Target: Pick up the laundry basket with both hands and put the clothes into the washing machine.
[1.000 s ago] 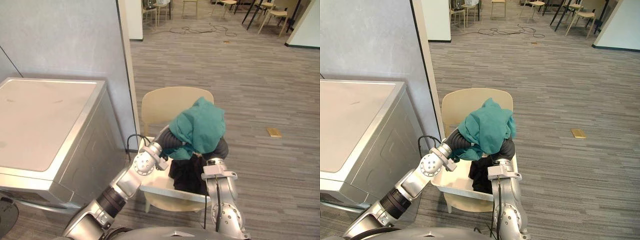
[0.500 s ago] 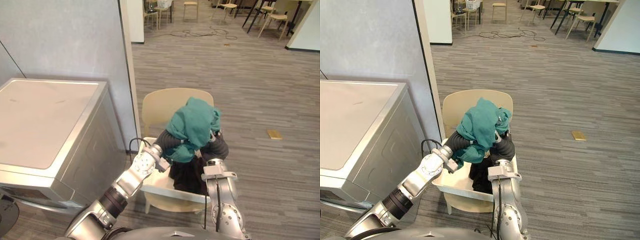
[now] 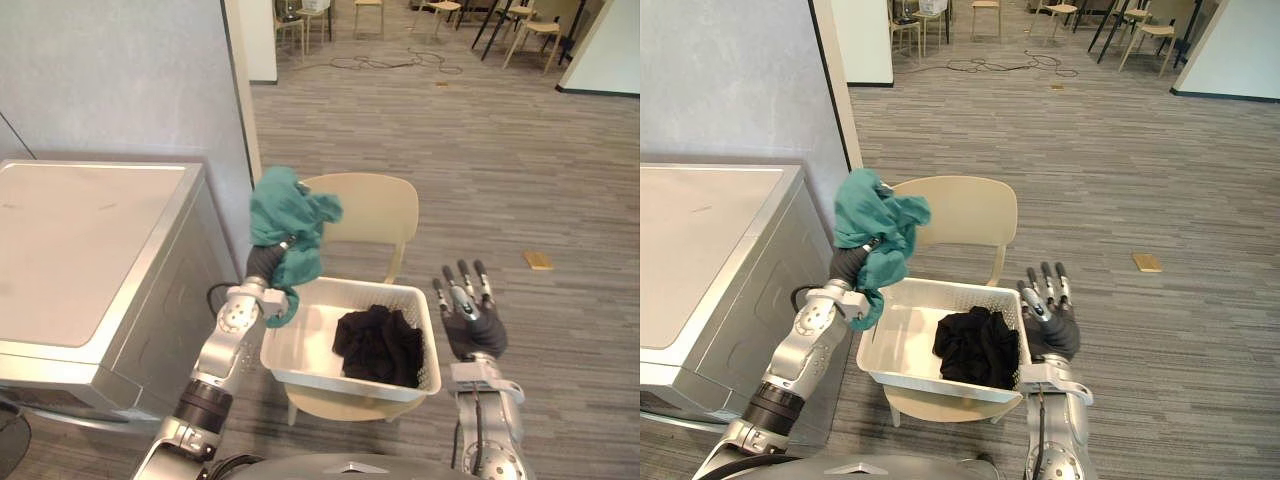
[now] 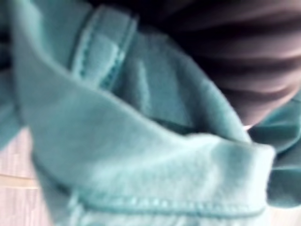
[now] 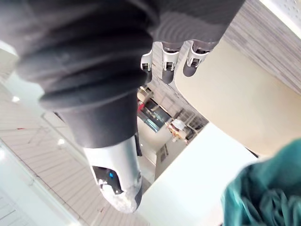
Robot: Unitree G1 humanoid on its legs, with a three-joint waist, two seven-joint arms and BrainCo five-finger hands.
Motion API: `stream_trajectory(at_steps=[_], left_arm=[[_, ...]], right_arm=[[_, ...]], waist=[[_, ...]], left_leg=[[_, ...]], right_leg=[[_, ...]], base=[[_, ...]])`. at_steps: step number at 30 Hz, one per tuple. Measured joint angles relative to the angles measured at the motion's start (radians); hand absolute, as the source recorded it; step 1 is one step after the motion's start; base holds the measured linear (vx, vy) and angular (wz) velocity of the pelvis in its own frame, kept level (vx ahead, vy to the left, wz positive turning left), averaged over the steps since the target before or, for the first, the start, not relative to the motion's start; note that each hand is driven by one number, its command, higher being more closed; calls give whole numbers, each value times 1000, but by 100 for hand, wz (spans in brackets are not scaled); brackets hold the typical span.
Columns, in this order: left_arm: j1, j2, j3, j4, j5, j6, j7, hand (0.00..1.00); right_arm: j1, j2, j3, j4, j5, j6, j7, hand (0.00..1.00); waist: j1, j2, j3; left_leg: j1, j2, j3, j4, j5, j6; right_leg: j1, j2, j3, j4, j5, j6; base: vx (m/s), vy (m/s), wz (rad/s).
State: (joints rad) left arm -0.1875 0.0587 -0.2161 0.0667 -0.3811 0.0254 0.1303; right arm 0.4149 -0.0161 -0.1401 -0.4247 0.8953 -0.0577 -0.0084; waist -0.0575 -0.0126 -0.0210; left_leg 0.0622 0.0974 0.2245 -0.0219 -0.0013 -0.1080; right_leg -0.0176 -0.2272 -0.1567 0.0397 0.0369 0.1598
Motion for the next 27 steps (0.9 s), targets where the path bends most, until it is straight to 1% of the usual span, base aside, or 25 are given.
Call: stream_trajectory(at_steps=[1,3,5,7,11,14,16,19,20,23,24,26,27], left_arm=[[7,1,18,-19,-11,0,2,100],[33,-1,87,-97,-41,-2,18,100],[51,0,134,-148,-70,-7,25,100],[74,0,176,-205,-92,-21,40,100],[124,0,243,-319,-144,-40,40,100],[178,-1,299,-400,-173,-58,37,100],[249,-2,374,-474,-202,-80,30,100],[320,-11,474,-534,-226,-100,28,100],[352,-25,534,-556,-231,-109,27,100],[448,-52,685,-611,-236,-137,29,100],[473,-57,748,-619,-234,-158,32,100],[497,-71,825,-631,-232,-180,40,100],[519,-97,878,-639,-228,-207,50,100]], right_arm=[[0,6,-16,8,0,0,-2,0],[11,20,-73,20,-1,1,-26,0],[13,35,-115,20,-2,0,-29,0],[12,54,-153,29,-4,-3,-39,0],[6,58,-189,128,-34,-4,-49,0],[2,74,-208,186,-37,-2,-60,0],[6,95,-230,231,-36,1,-60,0],[8,100,-247,289,-36,11,-59,0],[15,103,-268,316,-36,19,-58,0],[39,109,-353,366,-26,19,-63,0],[54,115,-396,378,-16,16,-69,0],[65,115,-451,399,8,7,-70,0],[72,115,-501,433,12,-7,-81,0]], waist=[[-1,0,0],[-5,0,0],[-6,0,0],[-7,1,0],[-5,4,-2],[-3,9,-4],[-1,15,-8],[4,17,-8],[13,18,-7],[30,25,-10],[37,29,-16],[43,29,-20],[55,29,-26]], left_leg=[[0,1,3,0,0,0],[3,2,11,0,-2,-1],[8,3,18,0,-5,-2],[10,3,20,1,-7,-2],[12,3,20,1,-7,-2],[23,4,19,1,-11,-4],[25,6,20,1,-12,-4],[28,8,18,1,-12,-4],[29,10,17,1,-13,-5],[46,16,14,3,-25,-2],[46,19,4,3,-26,-3],[47,24,-6,4,-25,-5],[48,28,-14,5,-25,-7]], right_leg=[[-2,1,3,0,1,-1],[-3,3,10,-5,5,-1],[0,4,15,-9,8,-2],[1,5,16,-10,8,-3],[4,5,16,-11,9,-3],[18,6,14,-15,8,-3],[20,6,14,-15,8,-3],[26,7,10,-15,7,-4],[33,8,6,-14,5,-7],[60,8,-15,-6,-15,-14],[63,8,-26,7,-26,-13],[72,8,-48,17,-38,-11],[80,10,-60,19,-45,-11]], base=[[-7,-8,-14],[-7,-8,-11],[-9,-5,-9],[-7,-3,-3],[0,0,0],[0,0,0],[0,0,0],[-7,-5,2],[-39,-14,7],[-23,-17,14],[12,-32,25],[25,-36,28],[29,-44,31]])
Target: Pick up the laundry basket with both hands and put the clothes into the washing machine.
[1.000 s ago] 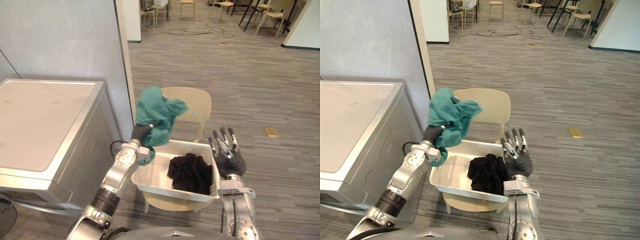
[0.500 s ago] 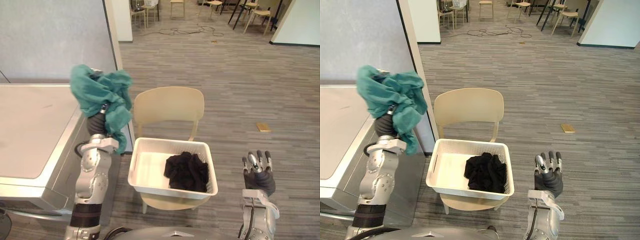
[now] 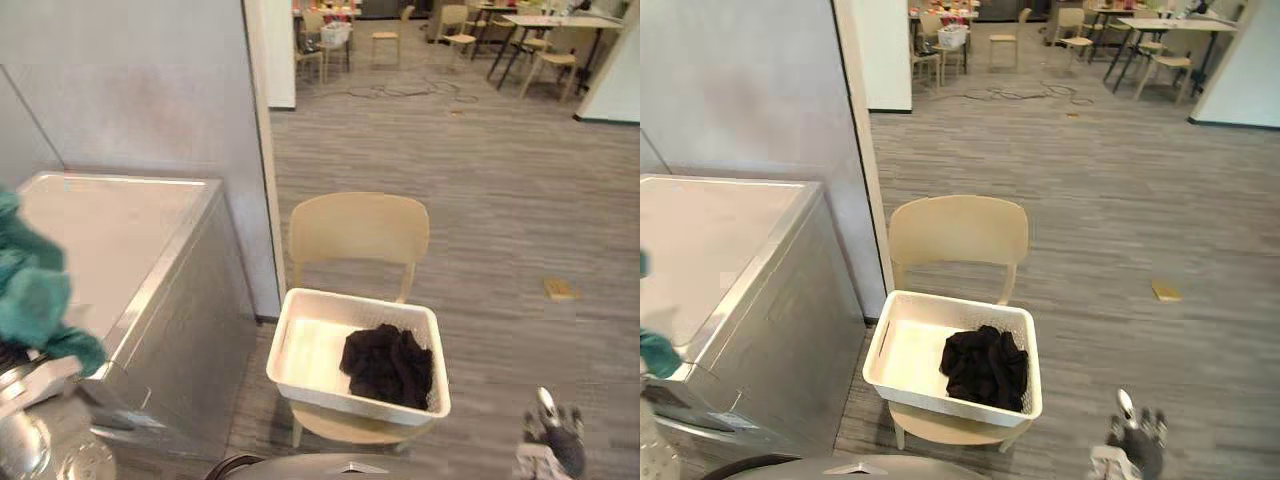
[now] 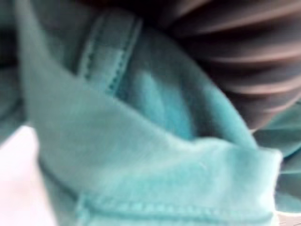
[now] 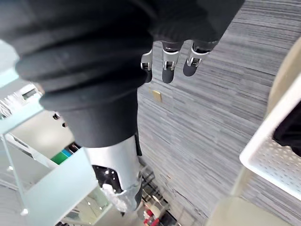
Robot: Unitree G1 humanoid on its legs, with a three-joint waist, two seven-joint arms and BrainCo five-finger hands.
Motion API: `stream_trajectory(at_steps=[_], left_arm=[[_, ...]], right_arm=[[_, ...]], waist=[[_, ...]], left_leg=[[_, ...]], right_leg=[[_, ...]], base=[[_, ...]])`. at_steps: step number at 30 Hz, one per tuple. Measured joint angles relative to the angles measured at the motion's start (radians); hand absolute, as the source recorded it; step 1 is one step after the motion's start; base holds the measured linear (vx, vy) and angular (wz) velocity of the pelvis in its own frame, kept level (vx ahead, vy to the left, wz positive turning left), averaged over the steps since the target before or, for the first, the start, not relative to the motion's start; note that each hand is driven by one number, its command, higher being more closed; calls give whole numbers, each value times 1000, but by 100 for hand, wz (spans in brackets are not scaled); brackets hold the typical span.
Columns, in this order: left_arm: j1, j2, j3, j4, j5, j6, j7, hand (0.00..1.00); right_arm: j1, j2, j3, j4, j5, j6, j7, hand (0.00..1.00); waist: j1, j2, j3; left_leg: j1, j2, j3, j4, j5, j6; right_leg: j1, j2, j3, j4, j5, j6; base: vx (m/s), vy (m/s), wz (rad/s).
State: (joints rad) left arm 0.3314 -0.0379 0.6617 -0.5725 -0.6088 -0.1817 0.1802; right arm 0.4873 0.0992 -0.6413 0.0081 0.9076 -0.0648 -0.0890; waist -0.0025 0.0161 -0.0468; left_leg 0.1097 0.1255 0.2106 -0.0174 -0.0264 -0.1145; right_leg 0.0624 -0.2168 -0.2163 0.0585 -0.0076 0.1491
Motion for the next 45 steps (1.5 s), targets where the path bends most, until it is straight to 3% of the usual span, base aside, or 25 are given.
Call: stream_trajectory(at_steps=[5,12,17,23,26,27,29,30,31,32,33,34,35,36,37,38,40,41,42,43,45], left_arm=[[57,-62,52,44,-2,-19,31,100],[46,-63,87,333,-57,6,37,100],[36,-76,133,491,-88,14,39,100],[15,-71,81,573,-115,28,25,100],[-10,-64,9,586,-117,41,1,100],[-19,-63,-13,586,-117,44,-10,100],[-31,-62,-27,585,-117,44,-13,100],[-30,-63,-29,585,-117,44,-12,100],[-33,-63,-30,585,-117,44,-12,100],[-35,-63,-37,585,-117,44,-12,100],[-41,-60,-57,586,-117,45,-12,100],[-48,-50,-90,587,-116,48,-14,100],[-48,-50,-105,587,-116,52,-14,100],[-51,-50,-143,586,-116,53,-16,100],[-53,-50,-160,586,-116,54,-18,100],[-56,-49,-186,585,-115,54,-23,100],[-78,-50,-221,585,-114,57,-35,100],[-89,-49,-244,585,-114,59,-44,100],[-92,-48,-254,585,-114,65,-55,100],[-96,-48,-259,587,-113,66,-57,100],[-97,-45,-281,628,-112,75,-61,100]], right_arm=[[-10,1,-116,189,9,-4,-27,0],[-113,3,-190,592,1,44,-24,0],[-130,3,-199,799,-63,86,0,0],[-163,-6,-112,901,-169,97,16,0],[-204,-14,-16,905,-198,89,18,0],[-226,-24,21,895,-211,86,18,0],[-250,-50,82,866,-234,77,16,0],[-271,-72,113,865,-249,68,3,0],[-290,-81,133,864,-249,66,-3,0],[-291,-81,135,864,-248,65,-4,0],[-289,-79,151,864,-248,58,-7,0],[-288,-83,163,861,-247,53,-9,0],[-283,-85,169,855,-246,49,-13,0],[-254,-85,172,819,-246,46,-16,0],[-240,-86,172,803,-245,45,-16,0],[-229,-87,170,784,-245,41,-15,0],[-241,-77,142,792,-244,41,-13,0],[-242,-60,107,804,-244,40,-8,0],[-244,-56,79,826,-244,41,-5,0],[-246,-58,69,843,-245,42,-5,0],[-247,-68,26,918,-247,48,-7,0]], waist=[[24,-5,-10],[31,-2,-12],[33,-1,-12],[44,8,21],[54,-1,64],[59,8,79],[62,6,114],[66,22,136],[73,15,142],[74,15,144],[63,-6,165],[61,-11,174],[59,-9,173],[49,-2,169],[46,3,165],[39,7,159],[30,-9,136],[30,-19,128],[30,-17,126],[29,-17,126],[52,-29,124]], left_leg=[[1,5,-43,1,6,-11],[3,17,-55,17,0,-16],[-6,29,-56,49,-14,-24],[-96,26,-130,152,-45,-19],[-164,-17,-225,150,-11,8],[-189,-45,-257,138,12,30],[-215,-79,-293,137,35,37],[-247,-83,-292,142,37,65],[-277,-82,-262,138,31,160],[-286,-71,-218,134,18,214],[-287,-34,-131,145,-9,227],[-306,12,-40,256,-27,194],[-300,43,1,302,-29,193],[-262,126,91,370,-30,199],[-241,156,118,382,-19,212],[-226,173,146,379,-29,169],[-241,136,172,380,-36,138],[-267,121,151,378,-36,118],[-283,116,113,364,-40,55],[-282,111,108,346,-49,23],[-274,69,89,328,-59,19]], right_leg=[[34,1,-51,3,-17,6],[44,7,-69,16,-29,3],[46,16,-69,26,-36,0],[43,5,-125,71,-59,2],[3,-48,-214,163,-114,10],[-22,-82,-245,217,-142,11],[-52,-129,-276,287,-166,26],[-72,-145,-289,326,-173,22],[-81,-148,-308,327,-166,11],[-76,-146,-329,309,-157,8],[-44,-160,-385,256,-133,4],[-27,-180,-421,263,-129,4],[-14,-182,-432,265,-129,5],[32,-193,-467,274,-126,10],[44,-200,-479,285,-124,12],[56,-215,-493,303,-121,17],[57,-244,-533,314,-80,4],[60,-247,-561,301,-30,-4],[59,-239,-574,296,17,-9],[59,-236,-584,292,38,-11],[81,-253,-589,264,131,-16]], base=[[11,-31,29],[-14,-7,6],[0,0,0],[-45,-8,32],[-118,-3,97],[-132,19,120],[-84,22,85],[-102,7,54],[-104,-2,53],[-16,-36,73],[-14,25,80],[-13,32,77],[-27,89,66],[16,72,51],[53,154,60],[75,229,60],[101,249,67],[103,245,65],[87,244,65],[60,242,57],[39,226,38]])
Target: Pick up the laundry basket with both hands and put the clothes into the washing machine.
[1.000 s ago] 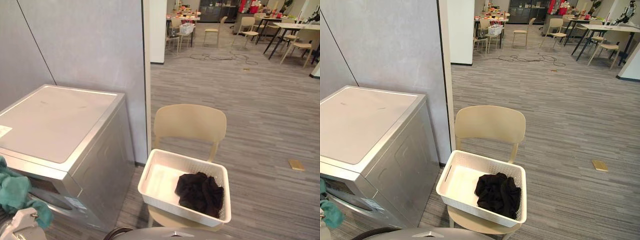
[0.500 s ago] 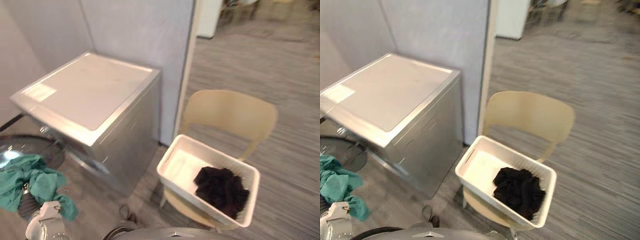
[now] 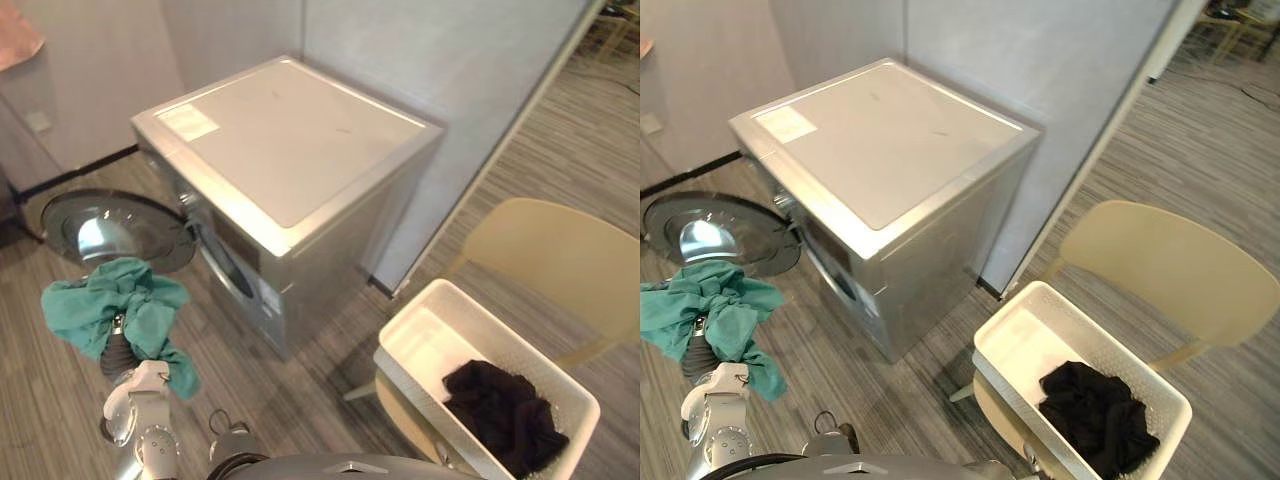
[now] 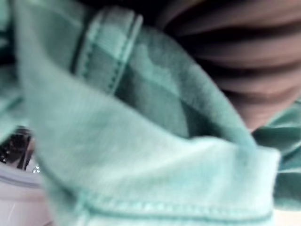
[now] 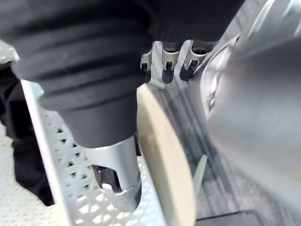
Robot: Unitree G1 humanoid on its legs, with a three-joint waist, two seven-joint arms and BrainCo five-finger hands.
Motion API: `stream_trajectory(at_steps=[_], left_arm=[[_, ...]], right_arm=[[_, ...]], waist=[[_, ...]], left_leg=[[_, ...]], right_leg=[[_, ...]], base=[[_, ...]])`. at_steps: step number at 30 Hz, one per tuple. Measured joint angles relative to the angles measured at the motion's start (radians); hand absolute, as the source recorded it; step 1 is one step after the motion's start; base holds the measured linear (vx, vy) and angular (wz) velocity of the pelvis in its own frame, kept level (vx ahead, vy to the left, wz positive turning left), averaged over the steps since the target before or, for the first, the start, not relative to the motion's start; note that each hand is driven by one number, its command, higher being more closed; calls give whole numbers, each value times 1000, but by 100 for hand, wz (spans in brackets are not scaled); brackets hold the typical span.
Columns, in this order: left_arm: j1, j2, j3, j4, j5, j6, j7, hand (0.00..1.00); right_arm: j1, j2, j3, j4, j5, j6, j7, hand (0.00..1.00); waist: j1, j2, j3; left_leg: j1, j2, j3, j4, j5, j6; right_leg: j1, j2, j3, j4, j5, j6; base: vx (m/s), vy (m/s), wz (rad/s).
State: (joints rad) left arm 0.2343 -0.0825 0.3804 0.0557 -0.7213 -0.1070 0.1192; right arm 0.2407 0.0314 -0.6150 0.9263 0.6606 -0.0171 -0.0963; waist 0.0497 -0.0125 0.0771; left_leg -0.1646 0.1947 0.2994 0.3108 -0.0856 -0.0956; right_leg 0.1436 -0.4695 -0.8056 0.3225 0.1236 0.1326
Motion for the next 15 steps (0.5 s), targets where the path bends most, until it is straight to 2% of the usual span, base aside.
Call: stream_trajectory(at_steps=[1,3,5,6,7,8,9,10,11,12,13,14,15], left_arm=[[6,3,-10,8,0,5,-1,100],[31,9,-57,14,10,20,-23,100],[35,14,-79,17,18,22,-36,100],[34,15,-117,26,24,24,-49,100],[33,15,-130,34,30,25,-57,100],[33,14,-154,42,49,29,-65,100],[34,12,-169,44,59,30,-67,100],[34,8,-179,46,63,30,-68,100],[33,9,-195,53,81,30,-68,100],[29,9,-212,60,90,29,-68,100],[20,10,-252,81,97,30,-68,100],[18,9,-271,91,97,30,-68,100],[13,8,-311,116,98,33,-68,100]], right_arm=[[1,-5,-11,14,-1,3,0,0],[12,-10,-33,46,-31,32,-2,0],[13,-10,-34,50,-42,38,-6,0],[16,-16,-38,54,-41,41,-11,0],[20,-21,-39,54,-41,41,-14,0],[27,-30,-59,53,-40,42,-15,0],[30,-32,-60,52,-40,40,-15,0],[28,-30,-57,51,-38,41,-13,0],[24,-13,-44,50,-38,46,-8,0],[24,7,-20,48,-33,44,0,0],[24,21,13,35,-27,39,10,0],[25,19,29,28,-20,36,16,0],[22,18,58,22,11,22,28,0]], waist=[[3,12,7],[10,3,-5],[20,-4,-17],[24,7,-27],[21,12,-31],[18,21,-36],[18,25,-37],[6,44,-27],[-5,42,-27],[-8,37,-27],[-14,25,-26],[-22,21,-25],[-28,16,-23]], left_leg=[[5,-11,-3,-4,-6,5],[10,-85,-28,-12,-22,34],[11,-121,-32,-25,-23,47],[11,-166,-56,-48,-18,62],[12,-179,-69,-60,-16,69],[31,-205,-93,-92,-8,80],[42,-213,-111,-106,0,86],[63,-213,-153,-124,10,99],[90,-207,-194,-151,22,109],[111,-205,-222,-173,38,121],[130,-206,-254,-195,51,131],[130,-209,-272,-195,52,132],[128,-215,-299,-192,52,132]], right_leg=[[4,-7,0,-5,23,-2],[37,-68,-4,-8,92,-7],[39,-95,-6,-11,123,-34],[53,-122,-19,-14,182,-74],[59,-131,-33,-12,213,-97],[66,-150,-30,8,277,-157],[66,-156,-20,28,302,-189],[54,-132,51,95,223,-238],[15,-61,179,196,31,-181],[-18,7,260,261,-87,-173],[-76,96,357,337,-214,-140],[-101,138,389,365,-254,-127],[-145,218,415,384,-325,-100]], base=[[13,219,29],[25,249,55],[51,192,48],[58,183,58],[81,209,83],[67,120,63],[88,116,79],[73,64,83],[65,27,97],[29,-9,100],[8,-28,82],[-27,-56,89],[-25,-68,67]])
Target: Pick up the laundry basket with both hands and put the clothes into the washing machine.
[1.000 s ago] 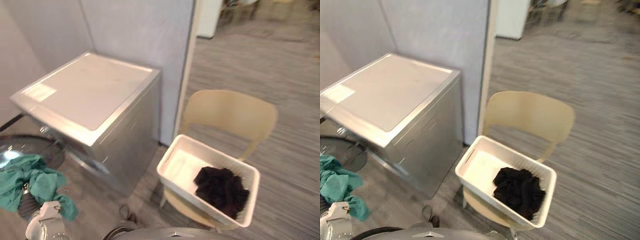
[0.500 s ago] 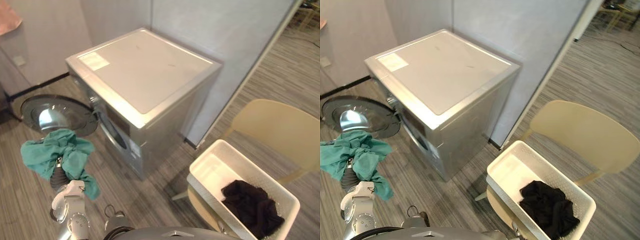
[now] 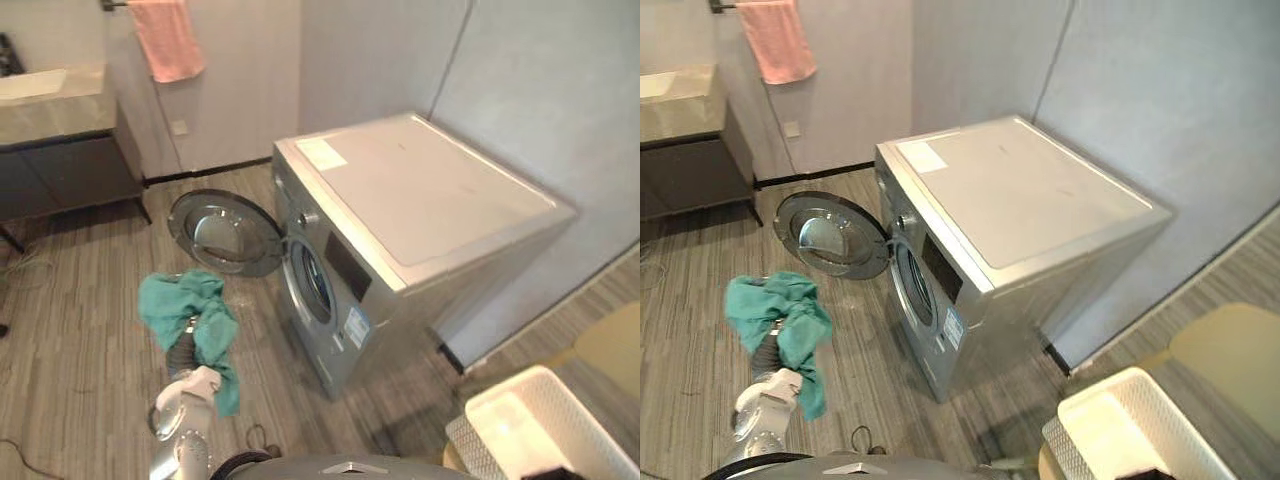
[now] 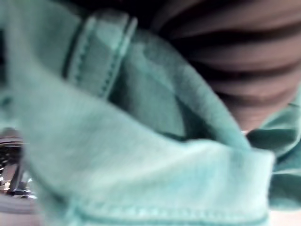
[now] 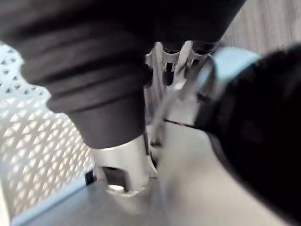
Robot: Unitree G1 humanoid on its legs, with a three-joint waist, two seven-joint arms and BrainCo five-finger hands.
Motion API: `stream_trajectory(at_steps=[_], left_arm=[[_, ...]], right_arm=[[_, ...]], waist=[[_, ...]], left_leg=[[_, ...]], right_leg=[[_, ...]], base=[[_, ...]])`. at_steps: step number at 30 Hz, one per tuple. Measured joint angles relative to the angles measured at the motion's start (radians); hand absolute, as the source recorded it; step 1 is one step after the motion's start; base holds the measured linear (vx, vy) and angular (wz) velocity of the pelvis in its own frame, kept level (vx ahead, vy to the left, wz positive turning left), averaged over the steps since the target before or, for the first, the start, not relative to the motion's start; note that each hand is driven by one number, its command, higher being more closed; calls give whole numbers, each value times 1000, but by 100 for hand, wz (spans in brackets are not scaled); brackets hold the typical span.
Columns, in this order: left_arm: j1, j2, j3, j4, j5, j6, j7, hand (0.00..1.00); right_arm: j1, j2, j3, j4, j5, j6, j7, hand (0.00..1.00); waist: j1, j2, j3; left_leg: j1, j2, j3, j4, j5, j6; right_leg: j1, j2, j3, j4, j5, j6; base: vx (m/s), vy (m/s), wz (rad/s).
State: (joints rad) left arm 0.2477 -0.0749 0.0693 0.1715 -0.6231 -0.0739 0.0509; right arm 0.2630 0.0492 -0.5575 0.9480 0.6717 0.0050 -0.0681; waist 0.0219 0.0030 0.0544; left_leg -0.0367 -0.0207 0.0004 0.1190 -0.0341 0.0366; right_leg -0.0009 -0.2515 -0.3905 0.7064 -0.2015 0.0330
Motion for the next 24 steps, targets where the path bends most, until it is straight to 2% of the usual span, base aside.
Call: stream_trajectory(at_steps=[1,2,3,4,5,6,8,10,11,12,13,14,15,16,17,18,20,22,23,24], left_arm=[[-3,0,-17,8,0,4,0,100],[-4,0,-52,10,1,9,0,100],[-6,0,-71,5,8,10,-2,100],[-8,1,-95,19,15,22,-3,100],[-3,1,-104,15,19,29,-5,100],[-5,1,-110,10,19,31,-8,100],[-7,2,-109,0,19,32,-10,100],[6,2,-111,-18,21,32,-13,100],[15,2,-111,-37,24,32,-13,100],[25,3,-111,-54,27,32,-21,100],[27,3,-112,-54,27,33,-25,100],[34,3,-113,-54,30,34,-35,100],[40,4,-114,-56,38,35,-39,100],[43,4,-114,-56,38,40,-39,100],[45,4,-110,-57,37,43,-39,100],[49,3,-99,-59,37,50,-37,100],[64,2,-71,-100,37,54,-36,100],[65,1,-69,-127,37,54,-35,100],[66,2,-76,-128,37,55,-37,100],[70,2,-79,-123,37,56,-38,100]], right_arm=[[-1,5,9,-3,10,-4,1,0],[-1,15,28,-17,32,-10,2,0],[-3,14,47,-22,41,-9,3,0],[-5,11,43,-19,50,-10,1,0],[-6,6,41,-27,51,-14,1,0],[-13,-2,44,-33,66,-28,1,0],[-12,1,43,-31,68,-23,0,0],[-12,1,45,-29,67,-19,-1,0],[-18,0,49,-29,65,-19,0,0],[-28,-8,64,-29,58,-21,1,0],[-28,-13,65,-29,55,-20,2,0],[-29,-19,66,-28,47,-19,2,0],[-28,-23,67,-26,43,-18,2,0],[-28,-29,71,-23,36,-19,2,0],[-29,-33,80,-21,35,-18,1,0],[-26,-35,96,-21,30,-17,-1,0],[-19,-30,122,-17,27,-5,-2,0],[-20,-17,102,-9,24,1,-3,0],[-19,-12,67,4,3,4,-4,0],[-14,-17,47,11,-13,9,-3,0]], waist=[[0,-5,0],[-3,-22,0],[-14,-55,-3],[-14,-66,-9],[-7,-51,-14],[-1,-12,-12],[4,-10,-12],[18,-12,-16],[25,-11,-17],[36,-1,-13],[36,5,-11],[36,13,-9],[36,18,5],[39,25,19],[44,26,24],[58,18,28],[65,-12,27],[66,-44,27],[69,-52,18],[66,-51,13]], left_leg=[[1,-4,-6,1,0,0],[-7,-18,-10,6,0,0],[-31,-61,-24,21,0,0],[-33,-66,-29,31,13,-14],[-45,-57,-24,44,12,-15],[-61,-31,-20,49,20,-32],[-46,-19,-19,26,26,-38],[-27,0,-16,21,26,-47],[-38,10,-1,51,3,-53],[-89,28,7,167,-56,-60],[-112,37,7,231,-81,-64],[-149,48,5,323,-109,-83],[-217,58,-4,469,-123,-117],[-276,82,-2,614,-140,-117],[-298,101,-1,667,-157,-109],[-312,147,-10,700,-185,-92],[-308,233,-78,607,-201,-72],[-299,265,-164,505,-188,-53],[-285,279,-220,452,-175,-79],[-268,286,-226,432,-163,-134]], right_leg=[[-16,32,4,-13,-27,7],[-39,91,28,-104,-59,22],[-34,120,61,-261,-82,4],[-34,116,43,-283,-109,-13],[-33,123,36,-303,-100,-12],[-13,149,-1,-352,-62,-26],[36,170,-30,-401,-42,-22],[64,193,-9,-440,-16,-13],[69,207,19,-452,-10,-14],[67,224,43,-456,-9,-17],[69,232,46,-453,-9,-17],[71,240,49,-452,-10,-17],[76,241,55,-447,-19,-29],[77,239,67,-432,-25,-30],[75,239,82,-421,-29,-26],[75,235,117,-407,-34,-17],[51,204,174,-367,-59,8],[13,161,213,-314,-85,42],[-9,125,240,-285,-109,81],[-11,93,255,-276,-121,108]], base=[[-18,-117,84],[0,-167,98],[0,-201,108],[45,-191,76],[85,-165,45],[105,-124,31],[129,-117,42],[105,-83,2],[67,-3,-44],[69,19,-43],[31,44,-36],[15,95,-20],[-17,158,-29],[-35,198,-37],[-58,286,-58],[-19,322,-75],[19,343,-71],[39,395,-41],[51,428,-30],[183,783,-18]])
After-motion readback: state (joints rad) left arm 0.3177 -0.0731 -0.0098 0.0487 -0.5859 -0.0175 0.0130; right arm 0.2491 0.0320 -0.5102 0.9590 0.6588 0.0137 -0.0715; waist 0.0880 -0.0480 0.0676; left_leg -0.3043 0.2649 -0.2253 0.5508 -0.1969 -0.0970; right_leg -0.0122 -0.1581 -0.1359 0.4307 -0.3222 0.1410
